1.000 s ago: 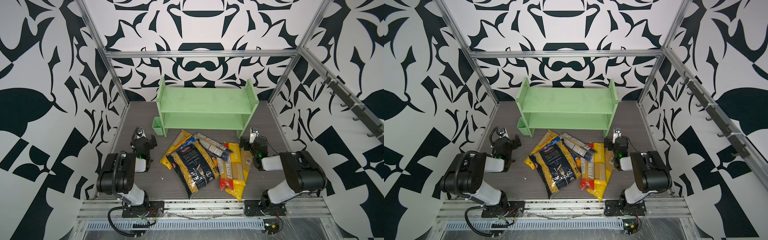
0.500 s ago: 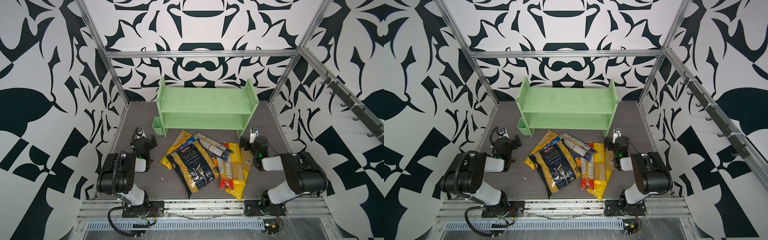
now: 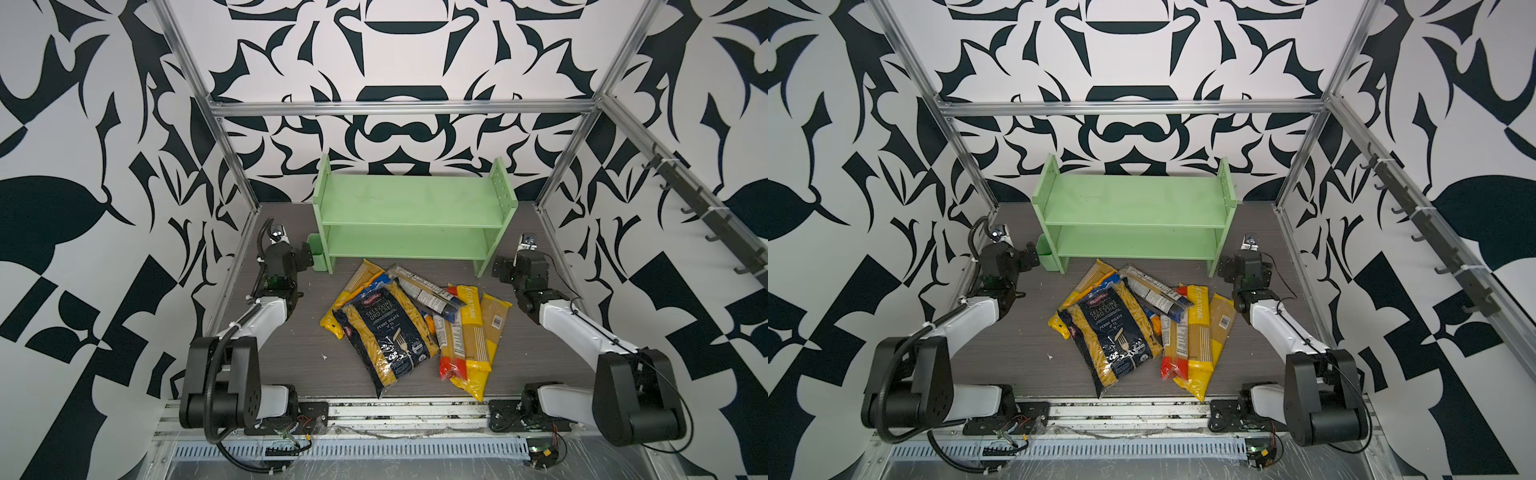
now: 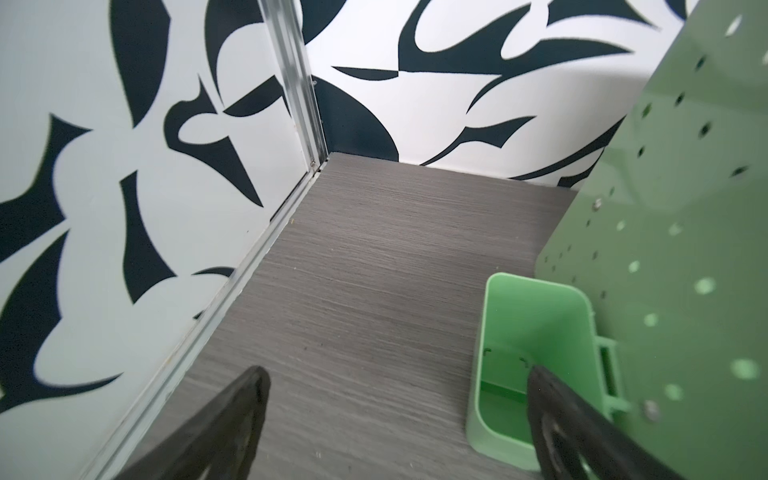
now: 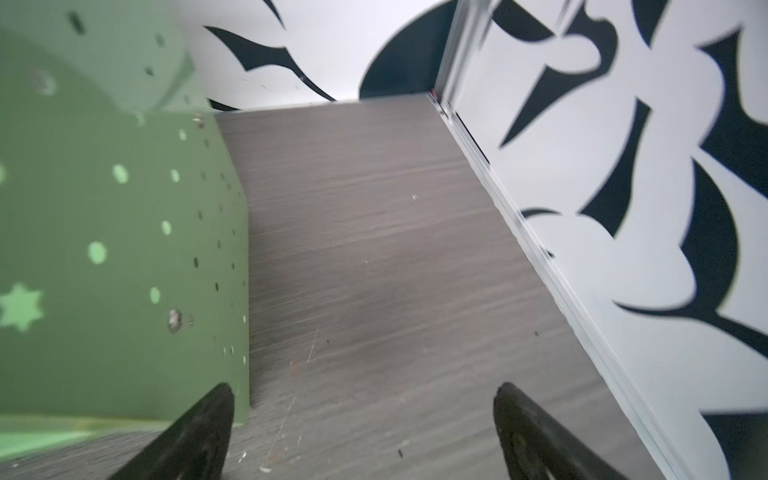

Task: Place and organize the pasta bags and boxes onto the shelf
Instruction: 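Raise both arms and move both grippers toward the pasta pile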

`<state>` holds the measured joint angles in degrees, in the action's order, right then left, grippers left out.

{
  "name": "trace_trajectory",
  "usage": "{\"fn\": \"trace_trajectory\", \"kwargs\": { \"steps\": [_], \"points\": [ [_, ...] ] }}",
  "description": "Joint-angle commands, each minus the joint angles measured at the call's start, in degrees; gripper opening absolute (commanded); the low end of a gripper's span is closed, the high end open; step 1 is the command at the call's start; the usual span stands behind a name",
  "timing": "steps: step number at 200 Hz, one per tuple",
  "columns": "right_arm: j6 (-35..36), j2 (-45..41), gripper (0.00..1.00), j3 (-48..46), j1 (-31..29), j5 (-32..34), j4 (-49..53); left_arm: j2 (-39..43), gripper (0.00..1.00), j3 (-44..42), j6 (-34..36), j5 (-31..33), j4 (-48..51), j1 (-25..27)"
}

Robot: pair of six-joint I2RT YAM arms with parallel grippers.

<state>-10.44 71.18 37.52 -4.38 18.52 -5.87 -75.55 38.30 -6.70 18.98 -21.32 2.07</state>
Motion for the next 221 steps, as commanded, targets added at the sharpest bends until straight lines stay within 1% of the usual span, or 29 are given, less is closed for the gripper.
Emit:
{"fn": "trace_trajectory", "kwargs": {
  "steps": [1,18,35,47,58,88,103,112,126,134,138,162,187,204,221],
  "points": [
    [-9.6,-4.5,1.00,2.3,-1.3,3.7,15.6,6.3,0.99,1.1,-9.3,0.4,16.2,0.2],
    [-11.1,-11.0,1.00,1.1,-2.8,0.7,16.8,11.6,0.99,0.5,-15.0,0.6,22.0,0.3],
    [-11.2,-15.9,1.00,1.3,-4.5,0.5,19.7,17.5,0.99,-0.1,-19.9,0.9,28.1,0.9],
    [-11.1,-17.1,1.00,3.6,-5.2,0.4,24.7,21.1,0.99,0.1,-23.2,0.6,33.5,1.1],
    [-10.8,-17.3,1.00,6.1,-6.1,0.1,28.8,24.4,0.99,-0.2,-25.1,-0.9,37.3,1.3],
    [-11.7,-17.1,1.00,11.5,-10.0,-2.1,36.4,32.1,0.99,-2.0,-30.0,-5.2,46.5,1.5],
    [-13.2,-15.4,1.00,14.4,-12.5,-3.5,39.9,35.7,0.99,-3.5,-32.9,-7.7,49.2,1.9],
    [-14.0,-14.0,0.98,16.1,-13.9,-4.8,41.8,37.3,0.99,-4.6,-34.7,-9.6,50.3,2.0],
    [-15.6,-11.5,0.97,18.3,-17.3,-6.6,43.3,39.1,0.99,-5.6,-37.5,-11.2,53.3,2.6],
    [-16.1,-9.9,0.97,19.5,-19.5,-6.8,43.5,40.1,0.99,-6.2,-38.6,-11.7,54.4,3.1],
    [-16.2,-9.0,0.97,20.1,-20.6,-9.1,43.5,40.6,0.99,-6.5,-39.3,-11.9,55.0,3.4],
    [-15.5,-2.2,0.98,23.9,-26.2,-12.6,43.2,44.5,0.99,-8.5,-43.0,-12.3,55.8,6.2],
    [-16.7,4.0,0.98,27.3,-28.1,-19.0,42.4,46.1,0.99,-8.8,-46.5,-12.0,56.8,9.8],
    [-16.7,5.8,0.98,28.5,-29.6,-20.0,41.8,45.3,0.99,-8.5,-46.9,-12.1,56.8,12.8],
    [-17.3,6.3,0.98,28.3,-29.8,-22.0,41.0,43.6,0.99,-8.6,-46.8,-11.9,56.8,16.5]
  ]
}}
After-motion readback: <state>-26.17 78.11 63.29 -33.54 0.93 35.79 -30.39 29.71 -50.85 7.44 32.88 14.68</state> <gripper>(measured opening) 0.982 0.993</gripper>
